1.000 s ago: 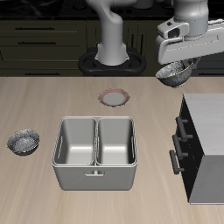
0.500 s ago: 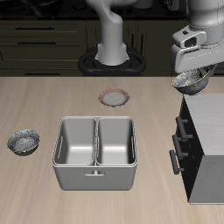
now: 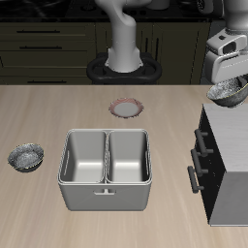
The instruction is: Pick up the bowl on the plate and place it on top of the white cabinet
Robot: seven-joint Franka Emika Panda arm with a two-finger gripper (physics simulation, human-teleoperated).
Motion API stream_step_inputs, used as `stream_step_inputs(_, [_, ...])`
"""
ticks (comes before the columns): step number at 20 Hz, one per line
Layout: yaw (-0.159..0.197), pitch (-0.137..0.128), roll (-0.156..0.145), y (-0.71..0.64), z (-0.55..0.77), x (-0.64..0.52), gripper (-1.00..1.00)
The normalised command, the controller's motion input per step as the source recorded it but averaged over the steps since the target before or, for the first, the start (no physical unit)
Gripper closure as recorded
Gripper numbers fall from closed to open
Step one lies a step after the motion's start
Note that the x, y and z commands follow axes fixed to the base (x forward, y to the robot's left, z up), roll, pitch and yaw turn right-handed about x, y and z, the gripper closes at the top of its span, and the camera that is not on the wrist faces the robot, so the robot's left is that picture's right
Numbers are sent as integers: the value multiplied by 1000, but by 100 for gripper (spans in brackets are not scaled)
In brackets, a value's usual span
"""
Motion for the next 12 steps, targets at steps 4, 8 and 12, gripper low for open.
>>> stream_step_inputs(4, [21, 5, 28, 187, -54, 71, 100])
stream_step_inputs(8, [14, 6, 1, 68, -75, 90, 100])
stream_step_inputs(12, [8, 15, -13, -49, -117, 36, 100])
